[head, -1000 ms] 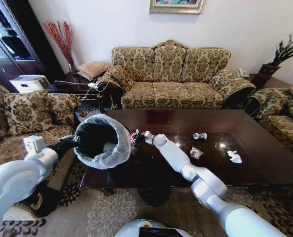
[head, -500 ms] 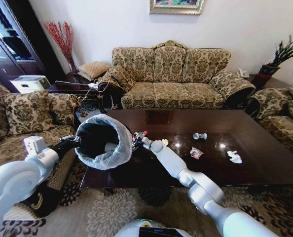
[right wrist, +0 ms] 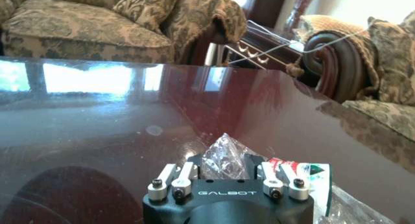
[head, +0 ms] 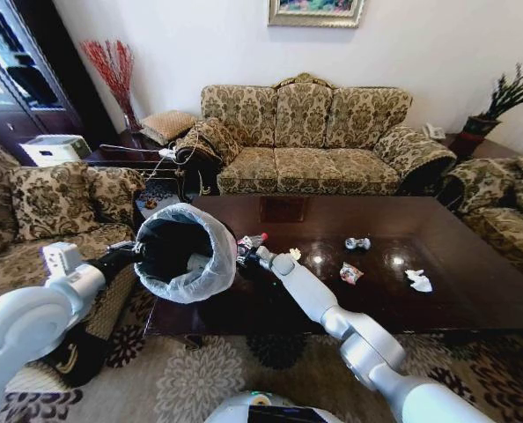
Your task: Move to the front of the table and place the trash on the table into the trash bin.
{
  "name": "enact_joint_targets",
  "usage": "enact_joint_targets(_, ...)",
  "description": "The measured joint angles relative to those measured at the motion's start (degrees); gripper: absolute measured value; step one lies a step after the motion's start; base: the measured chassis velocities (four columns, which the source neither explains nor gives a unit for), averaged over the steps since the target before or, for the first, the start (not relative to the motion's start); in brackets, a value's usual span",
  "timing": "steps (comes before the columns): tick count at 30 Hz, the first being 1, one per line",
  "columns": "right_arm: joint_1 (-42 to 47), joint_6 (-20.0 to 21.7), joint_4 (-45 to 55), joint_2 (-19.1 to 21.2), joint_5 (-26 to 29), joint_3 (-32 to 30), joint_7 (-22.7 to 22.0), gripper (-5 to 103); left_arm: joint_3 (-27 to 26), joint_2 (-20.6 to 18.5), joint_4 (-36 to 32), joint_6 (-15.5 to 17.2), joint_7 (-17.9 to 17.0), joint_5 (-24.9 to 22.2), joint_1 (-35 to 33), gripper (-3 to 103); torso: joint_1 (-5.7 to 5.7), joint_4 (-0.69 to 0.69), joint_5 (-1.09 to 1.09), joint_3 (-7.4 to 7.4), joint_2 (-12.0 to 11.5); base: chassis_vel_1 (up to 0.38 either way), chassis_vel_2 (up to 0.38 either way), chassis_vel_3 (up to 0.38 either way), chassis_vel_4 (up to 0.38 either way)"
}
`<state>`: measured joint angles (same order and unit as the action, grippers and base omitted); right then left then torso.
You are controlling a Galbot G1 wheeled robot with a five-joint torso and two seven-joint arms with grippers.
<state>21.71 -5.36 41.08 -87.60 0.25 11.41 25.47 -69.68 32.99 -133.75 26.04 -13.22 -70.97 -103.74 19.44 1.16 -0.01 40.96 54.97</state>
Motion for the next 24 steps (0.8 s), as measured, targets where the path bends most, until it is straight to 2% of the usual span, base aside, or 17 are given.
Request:
enact_joint_targets(1, 0.0, 0.0, 0.0, 0.0, 0.0, 0.0, 0.0, 40, 0.0, 0.0, 0.0, 0.0, 0.0, 0.0, 0.0, 0, 0.0, 0.0, 0.0, 0.0, 0.0, 0.0, 0.0, 0.0, 0.0)
enact_joint_targets(4, 0.8, 0.5, 1.4, 0.8, 2.3, -0.3, -1.1, 30, -0.3, -0.6, 0.0, 0.0, 0.0, -0.2, -0.1, 0, 0.0, -0.01, 0.0, 0.0, 0.0, 0.0, 0.0, 0.0, 0.0)
enact_joint_targets(6, 1.0, 0.5, 1.7, 1.0, 2.7, -0.4, -1.5, 30, -0.4, -0.7, 0.0, 0.0, -0.1, -0.3, -0.1, 0, 0.0, -0.02, 0.0, 0.0, 0.0, 0.0, 0.0, 0.0, 0.0)
enact_joint_targets(8, 2.1, 0.7, 3.5, 1.8, 3.8, -1.5, -2.6, 19, -0.5, -1.1, 0.0, 0.0, -0.1, -0.4, -0.1, 0, 0.0, -0.02, 0.0, 0.0, 0.0, 0.0, 0.0, 0.0, 0.0)
enact_joint_targets(9, 2.1, 0.7, 3.5, 1.8, 3.8, -1.5, -2.6, 19, -0.5, -1.1, 0.0, 0.0, -0.1, -0.4, -0.1, 0, 0.0, -0.02, 0.0, 0.0, 0.0, 0.0, 0.0, 0.0, 0.0)
enact_joint_targets(13, 4.4, 1.5, 8.6, 3.6, 6.7, -3.5, -4.2, 12, -0.6, -1.7, 0.3, 0.0, -0.1, -0.4, -0.3, 0, 0.01, -0.03, -0.01, 0.02, 0.0, 0.0, 0.0, 0.0, 0.0)
enact_joint_targets(16, 7.5, 2.7, 17.8, 7.1, 11.0, -5.2, -6.0, 2, -0.6, -3.0, 1.2, 0.0, -0.2, -0.4, -0.4, 0, 0.01, -0.02, 0.01, 0.01, 0.0, 0.0, 0.0, 0.0, 0.0)
enact_joint_targets(21, 10.0, 3.7, 25.3, 10.1, 13.4, -6.7, -7.4, 0, -0.6, -3.9, 1.8, 0.1, -0.3, -0.4, -0.4, 0, 0.0, -0.02, 0.01, 0.0, 0.0, 0.0, 0.0, 0.0, 0.0)
enact_joint_targets(24, 12.6, 4.3, 33.4, 12.7, 15.8, -9.2, -8.8, 0, -0.3, -4.2, 2.1, 0.2, -0.3, -0.4, -0.4, 0, 0.0, -0.01, 0.02, 0.0, 0.0, 0.0, 0.0, 0.0, 0.0)
